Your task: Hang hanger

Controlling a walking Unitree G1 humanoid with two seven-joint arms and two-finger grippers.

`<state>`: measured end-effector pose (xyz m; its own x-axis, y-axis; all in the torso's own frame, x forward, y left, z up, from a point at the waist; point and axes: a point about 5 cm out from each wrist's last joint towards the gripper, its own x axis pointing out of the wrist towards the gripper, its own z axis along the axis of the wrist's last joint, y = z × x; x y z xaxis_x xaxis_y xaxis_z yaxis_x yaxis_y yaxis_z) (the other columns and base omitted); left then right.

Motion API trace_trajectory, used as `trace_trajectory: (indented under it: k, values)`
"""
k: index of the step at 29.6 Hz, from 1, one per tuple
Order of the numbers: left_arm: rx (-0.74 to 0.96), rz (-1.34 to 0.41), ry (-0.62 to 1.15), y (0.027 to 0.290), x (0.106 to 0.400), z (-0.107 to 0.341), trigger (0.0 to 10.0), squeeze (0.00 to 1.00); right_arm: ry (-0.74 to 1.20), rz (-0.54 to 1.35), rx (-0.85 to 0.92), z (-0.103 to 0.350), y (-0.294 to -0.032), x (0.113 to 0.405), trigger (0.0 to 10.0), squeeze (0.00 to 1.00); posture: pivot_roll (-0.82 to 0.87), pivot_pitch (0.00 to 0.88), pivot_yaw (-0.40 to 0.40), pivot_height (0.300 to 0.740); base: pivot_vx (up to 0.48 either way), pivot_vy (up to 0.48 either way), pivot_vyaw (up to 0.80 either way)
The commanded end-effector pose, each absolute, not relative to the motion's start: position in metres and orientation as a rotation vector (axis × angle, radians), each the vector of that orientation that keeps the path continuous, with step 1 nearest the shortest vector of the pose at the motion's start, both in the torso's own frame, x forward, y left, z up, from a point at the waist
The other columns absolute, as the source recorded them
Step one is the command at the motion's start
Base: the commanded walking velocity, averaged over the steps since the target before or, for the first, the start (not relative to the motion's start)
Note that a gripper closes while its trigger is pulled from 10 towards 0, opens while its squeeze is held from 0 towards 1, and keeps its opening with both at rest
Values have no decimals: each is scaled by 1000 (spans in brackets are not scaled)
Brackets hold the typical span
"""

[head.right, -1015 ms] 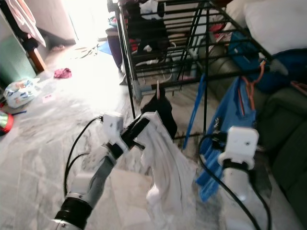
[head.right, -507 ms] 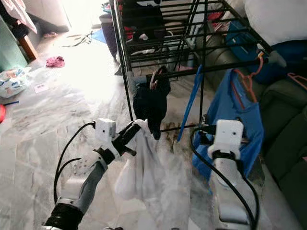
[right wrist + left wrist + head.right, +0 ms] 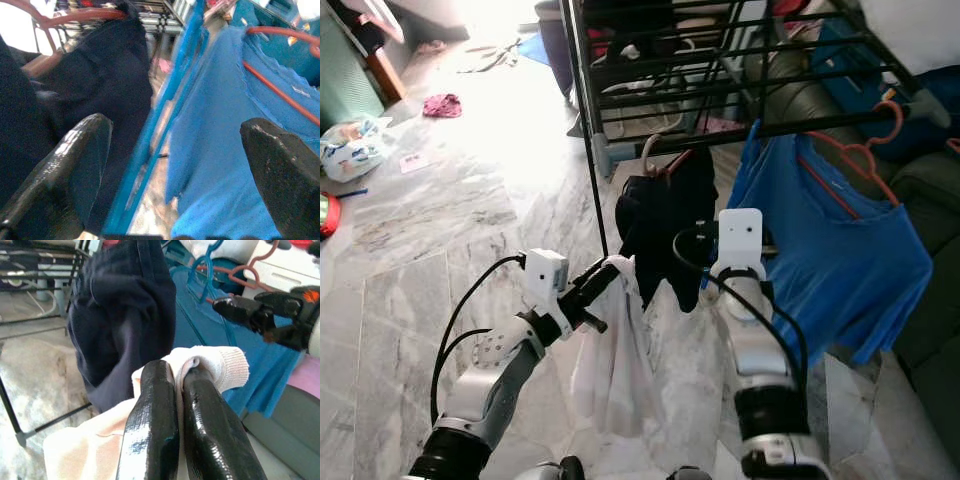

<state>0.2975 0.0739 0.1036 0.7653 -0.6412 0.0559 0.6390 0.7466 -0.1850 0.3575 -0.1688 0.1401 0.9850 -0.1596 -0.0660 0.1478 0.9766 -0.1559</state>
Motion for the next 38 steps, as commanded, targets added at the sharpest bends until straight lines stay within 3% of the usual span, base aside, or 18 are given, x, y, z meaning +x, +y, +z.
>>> trace_trajectory:
  k: [1,13,26,38]
  values:
    - [-186,-722,6,73,296,106,10000,0,127,-180,-141,132,-173,357,10000,0,-91,246,32,740,0,0,0]
    - [-190,-737,21,69,294,105,10000,0,212,-274,-141,123,-201,366,10000,0,-90,233,21,740,0,0,0]
    - [-183,-745,36,65,296,103,10000,0,208,-158,-216,128,-206,375,10000,0,-106,223,18,740,0,0,0]
    - [-172,-732,47,65,296,99,10000,0,226,-135,-267,140,-230,382,10000,0,-95,206,11,740,0,0,0]
